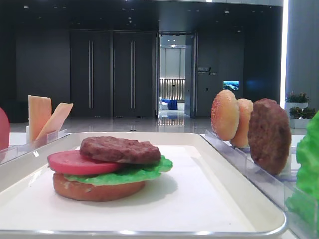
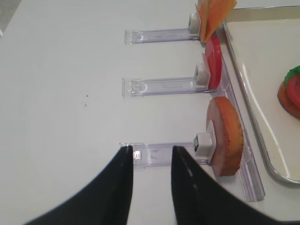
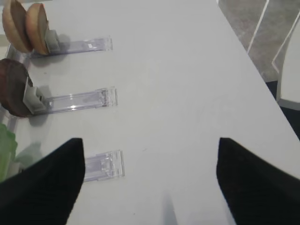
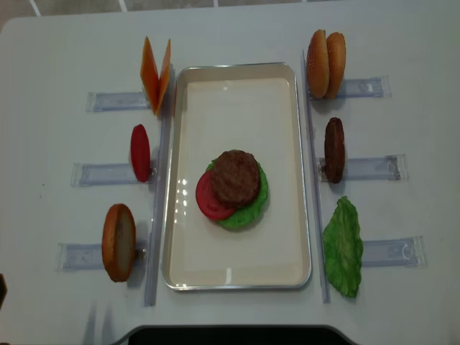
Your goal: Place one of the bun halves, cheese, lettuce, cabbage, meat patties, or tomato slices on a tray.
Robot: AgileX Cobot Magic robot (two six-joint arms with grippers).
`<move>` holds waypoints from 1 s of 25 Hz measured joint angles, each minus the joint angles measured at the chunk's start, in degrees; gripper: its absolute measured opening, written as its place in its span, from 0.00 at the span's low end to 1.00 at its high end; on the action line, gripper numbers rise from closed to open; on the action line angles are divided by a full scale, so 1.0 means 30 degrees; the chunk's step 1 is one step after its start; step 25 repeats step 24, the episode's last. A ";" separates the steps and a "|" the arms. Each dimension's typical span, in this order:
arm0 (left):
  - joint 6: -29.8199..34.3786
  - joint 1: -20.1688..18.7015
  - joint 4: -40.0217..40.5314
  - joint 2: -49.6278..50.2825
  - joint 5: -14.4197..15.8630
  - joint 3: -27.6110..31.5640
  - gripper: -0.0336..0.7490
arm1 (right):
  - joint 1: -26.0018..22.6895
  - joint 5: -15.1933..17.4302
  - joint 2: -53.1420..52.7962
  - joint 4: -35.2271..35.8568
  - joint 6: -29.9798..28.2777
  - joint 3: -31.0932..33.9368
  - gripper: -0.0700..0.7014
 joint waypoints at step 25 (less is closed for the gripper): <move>-0.0011 0.0000 0.0000 0.0000 0.0000 0.0000 0.32 | 0.0000 -0.0048 -0.0085 -0.0023 -0.0125 0.0036 0.80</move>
